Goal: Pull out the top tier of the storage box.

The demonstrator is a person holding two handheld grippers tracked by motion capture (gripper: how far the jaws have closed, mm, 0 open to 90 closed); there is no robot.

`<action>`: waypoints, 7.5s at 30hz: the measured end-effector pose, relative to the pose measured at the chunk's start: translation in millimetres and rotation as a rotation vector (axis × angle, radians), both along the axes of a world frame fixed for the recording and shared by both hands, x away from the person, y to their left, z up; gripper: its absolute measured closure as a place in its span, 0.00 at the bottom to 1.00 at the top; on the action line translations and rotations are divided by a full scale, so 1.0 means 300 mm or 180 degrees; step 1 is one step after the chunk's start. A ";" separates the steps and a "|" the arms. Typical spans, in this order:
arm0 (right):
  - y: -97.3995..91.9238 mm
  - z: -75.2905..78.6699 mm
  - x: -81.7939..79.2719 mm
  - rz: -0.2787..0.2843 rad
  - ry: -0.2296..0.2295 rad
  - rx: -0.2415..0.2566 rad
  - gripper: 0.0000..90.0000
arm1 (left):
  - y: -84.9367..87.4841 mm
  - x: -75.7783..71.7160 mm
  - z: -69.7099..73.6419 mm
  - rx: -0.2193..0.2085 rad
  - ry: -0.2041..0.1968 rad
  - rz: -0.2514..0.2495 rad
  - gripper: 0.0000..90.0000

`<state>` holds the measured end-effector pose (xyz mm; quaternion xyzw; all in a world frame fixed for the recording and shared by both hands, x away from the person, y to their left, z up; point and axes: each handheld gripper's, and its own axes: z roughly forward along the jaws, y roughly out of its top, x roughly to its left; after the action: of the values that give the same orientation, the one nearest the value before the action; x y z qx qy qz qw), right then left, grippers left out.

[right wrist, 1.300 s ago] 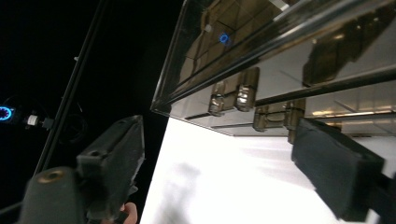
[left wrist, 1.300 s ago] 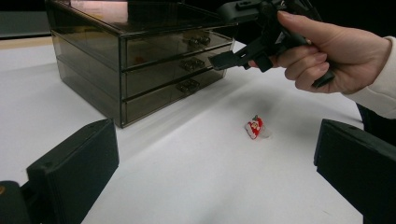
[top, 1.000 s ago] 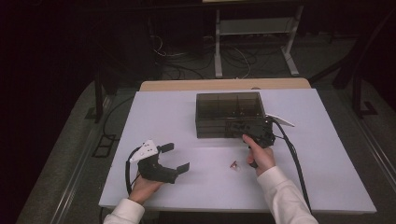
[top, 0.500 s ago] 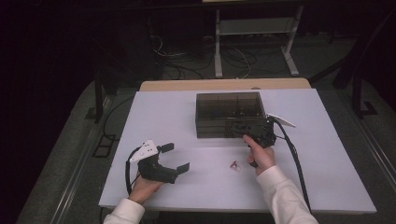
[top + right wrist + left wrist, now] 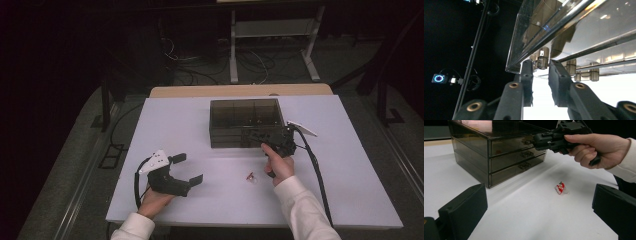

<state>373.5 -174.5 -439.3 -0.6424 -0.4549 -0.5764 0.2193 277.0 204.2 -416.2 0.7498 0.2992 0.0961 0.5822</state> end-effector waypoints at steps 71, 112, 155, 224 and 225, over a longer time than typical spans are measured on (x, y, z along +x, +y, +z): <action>0.012 -0.001 -0.044 0.0006 0.0118 0.0013 0.91 | -0.001 0.000 0.000 0.0010 -0.0002 0.0003 0.00; -0.013 0.048 -0.095 0.0080 -0.0218 -0.0441 0.70 | 0.000 0.000 0.000 0.0010 -0.0002 0.0010 0.00; -0.008 0.295 -0.048 0.1458 -0.1283 -0.1970 0.21 | 0.003 -0.001 0.001 -0.0015 0.0000 0.0030 0.00; 0.129 0.353 0.157 0.3103 -0.2542 -0.2912 0.62 | 0.007 0.001 0.000 -0.0034 0.0007 0.0025 0.00; 0.129 0.351 0.158 0.3115 -0.2540 -0.2910 0.63 | 0.007 0.001 0.000 -0.0034 0.0008 0.0025 0.00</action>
<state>420.9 -135.7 -333.9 -0.1393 -0.9236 -0.3568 -0.0181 277.3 206.3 -416.1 0.7457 0.3034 0.0958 0.5854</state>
